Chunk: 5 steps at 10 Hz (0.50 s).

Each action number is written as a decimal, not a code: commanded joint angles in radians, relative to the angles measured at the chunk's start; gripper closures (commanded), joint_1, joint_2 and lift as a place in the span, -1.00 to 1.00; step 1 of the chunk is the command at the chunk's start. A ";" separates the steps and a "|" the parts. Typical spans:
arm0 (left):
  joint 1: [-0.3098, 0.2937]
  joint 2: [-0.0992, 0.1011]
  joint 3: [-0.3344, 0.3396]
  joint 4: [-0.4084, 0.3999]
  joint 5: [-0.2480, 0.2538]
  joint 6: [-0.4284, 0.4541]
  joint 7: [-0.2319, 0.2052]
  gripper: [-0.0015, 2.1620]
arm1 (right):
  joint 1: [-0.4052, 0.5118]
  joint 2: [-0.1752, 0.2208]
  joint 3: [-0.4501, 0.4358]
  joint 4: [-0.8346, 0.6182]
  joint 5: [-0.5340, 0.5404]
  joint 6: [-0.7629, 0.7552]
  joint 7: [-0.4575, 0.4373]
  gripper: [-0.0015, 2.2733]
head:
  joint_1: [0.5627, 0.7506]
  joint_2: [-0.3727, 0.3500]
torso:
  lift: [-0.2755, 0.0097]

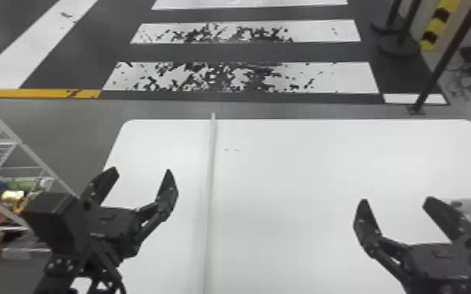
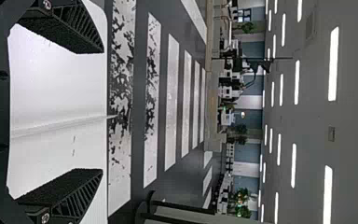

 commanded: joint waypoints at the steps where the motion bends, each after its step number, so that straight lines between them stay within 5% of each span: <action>1: 0.000 0.002 0.001 0.000 0.000 0.000 0.000 -0.92 | 0.001 0.000 0.000 0.000 0.000 0.003 0.000 -0.97 | 0.41 0.32 | 0.73; 5: -0.001 0.003 0.001 0.000 0.000 0.000 0.000 -0.92 | -0.004 0.000 -0.002 -0.002 -0.011 0.037 0.014 -0.96 | 0.41 0.33 | 0.73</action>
